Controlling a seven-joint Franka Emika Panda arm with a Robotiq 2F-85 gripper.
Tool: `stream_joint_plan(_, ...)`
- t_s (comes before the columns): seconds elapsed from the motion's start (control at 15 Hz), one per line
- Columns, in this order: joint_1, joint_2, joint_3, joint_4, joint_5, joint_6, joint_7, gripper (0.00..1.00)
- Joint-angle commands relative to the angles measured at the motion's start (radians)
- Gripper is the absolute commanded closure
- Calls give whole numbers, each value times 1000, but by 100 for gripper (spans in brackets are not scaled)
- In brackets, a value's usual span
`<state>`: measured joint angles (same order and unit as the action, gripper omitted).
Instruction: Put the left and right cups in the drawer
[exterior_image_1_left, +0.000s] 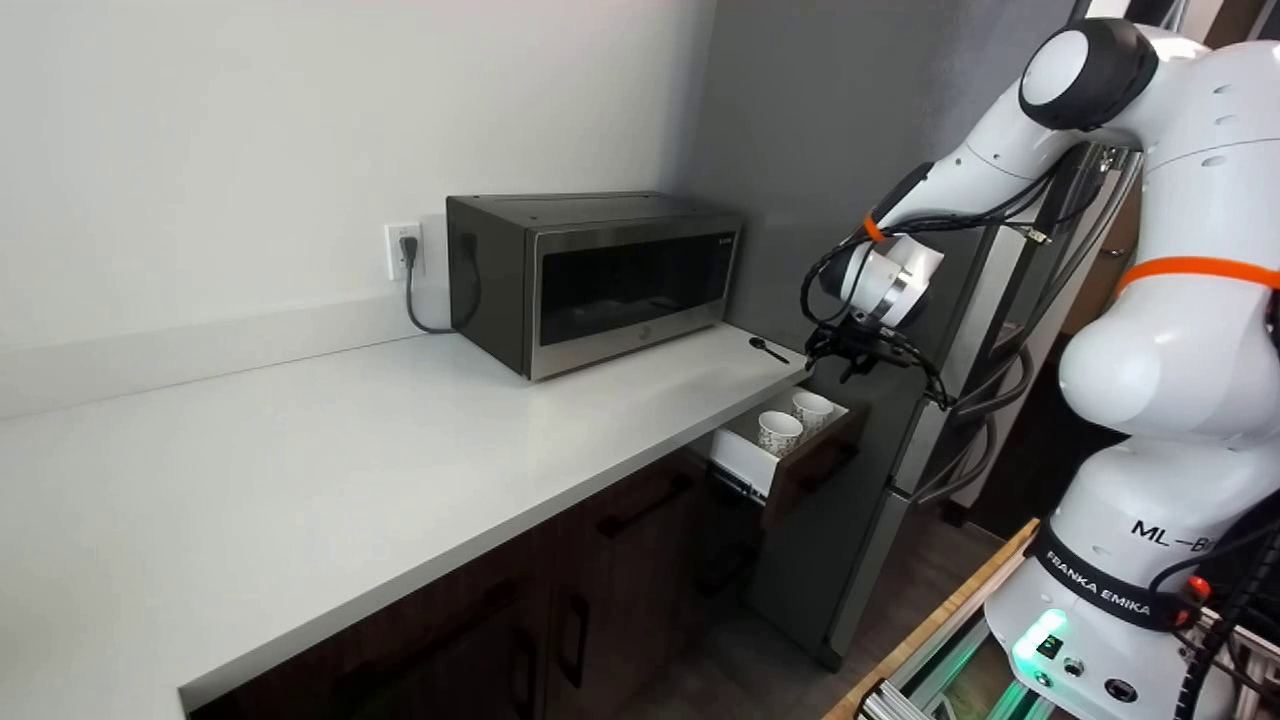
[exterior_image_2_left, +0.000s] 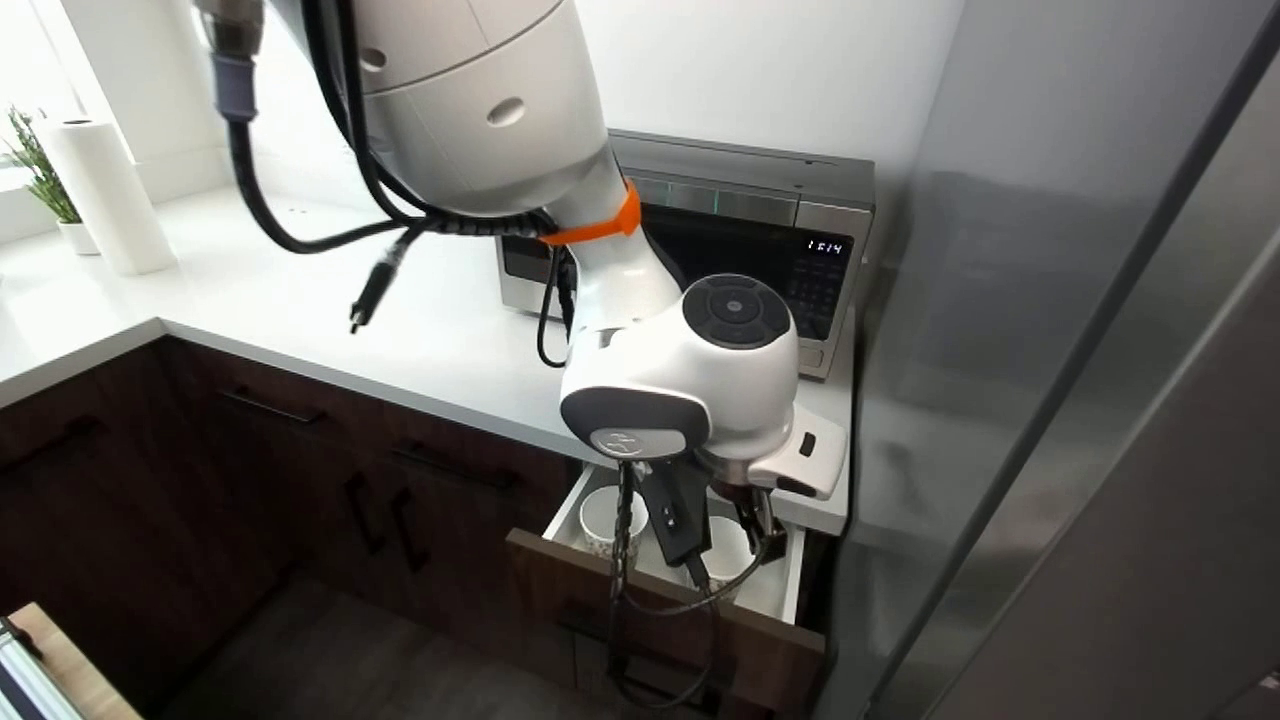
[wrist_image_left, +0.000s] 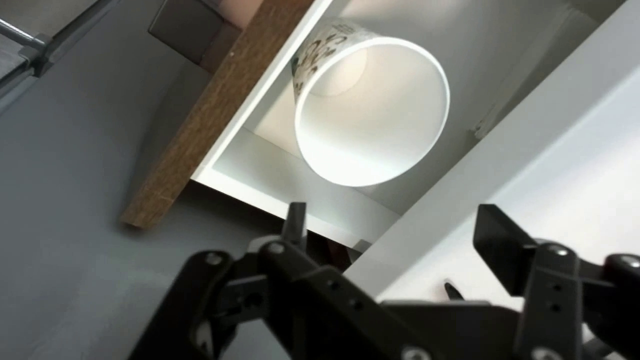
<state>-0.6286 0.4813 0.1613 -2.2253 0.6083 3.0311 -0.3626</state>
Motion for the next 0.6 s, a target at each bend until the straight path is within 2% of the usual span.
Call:
stream_joint_plan(0.0,-64,-88,26,-33,-38,-154,-116,0)
stream_joint_plan(0.27,-41,-171,-20,-67,-113,-268,-220,0)
stream_joint_plan(0.53,15,-242,-60,-122,-182,-301,-299,0)
